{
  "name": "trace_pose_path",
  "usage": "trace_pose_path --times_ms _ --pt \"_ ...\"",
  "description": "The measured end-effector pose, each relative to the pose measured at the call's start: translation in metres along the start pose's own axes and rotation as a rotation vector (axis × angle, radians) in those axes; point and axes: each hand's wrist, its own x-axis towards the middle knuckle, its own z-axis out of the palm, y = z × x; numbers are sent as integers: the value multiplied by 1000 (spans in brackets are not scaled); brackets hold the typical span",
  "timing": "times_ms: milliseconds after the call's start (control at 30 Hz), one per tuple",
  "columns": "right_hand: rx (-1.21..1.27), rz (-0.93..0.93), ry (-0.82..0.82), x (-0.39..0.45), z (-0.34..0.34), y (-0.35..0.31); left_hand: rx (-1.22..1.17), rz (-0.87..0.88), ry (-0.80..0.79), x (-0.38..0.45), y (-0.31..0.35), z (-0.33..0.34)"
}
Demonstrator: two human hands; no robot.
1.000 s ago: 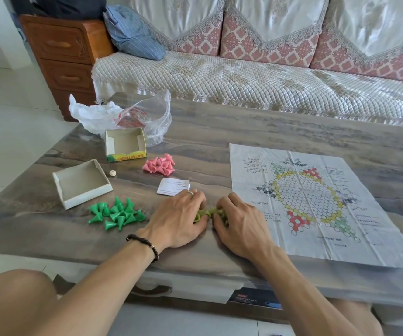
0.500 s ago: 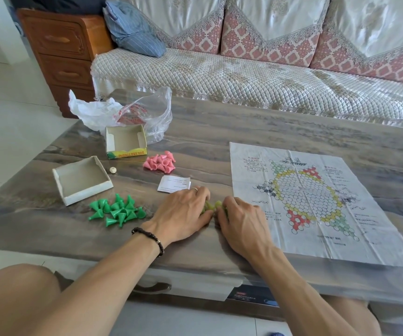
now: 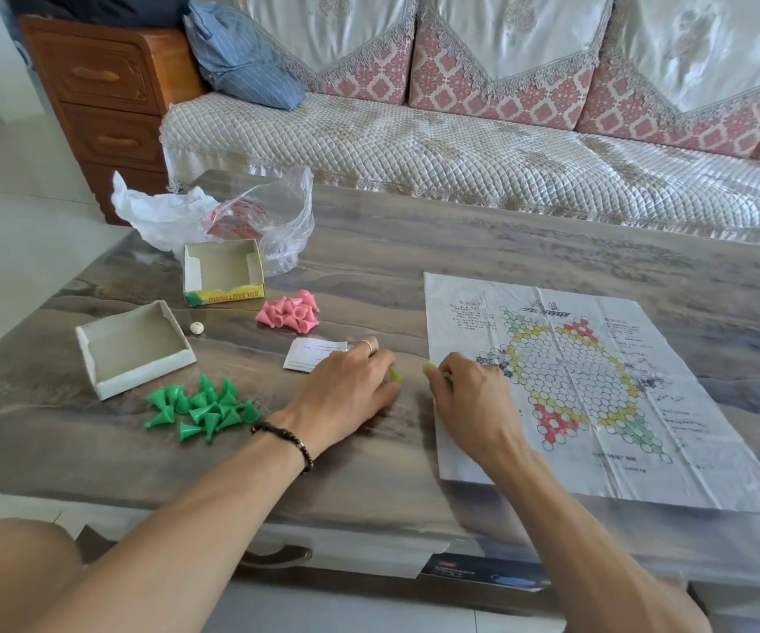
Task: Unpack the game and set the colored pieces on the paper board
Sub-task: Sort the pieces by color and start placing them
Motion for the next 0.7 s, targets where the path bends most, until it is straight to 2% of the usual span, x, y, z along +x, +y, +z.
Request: trace_pose_path --times_ms 200,367,533,700 --pt "-50 125 14 40 -10 44 -115 -11 59 27 13 12" --pt "-128 193 -39 55 -12 70 -196 17 87 62 32 28" --pt "90 283 -60 55 -13 81 -296 -86 79 97 51 50" --pt "240 336 -74 53 -20 92 -166 -33 5 100 59 62"
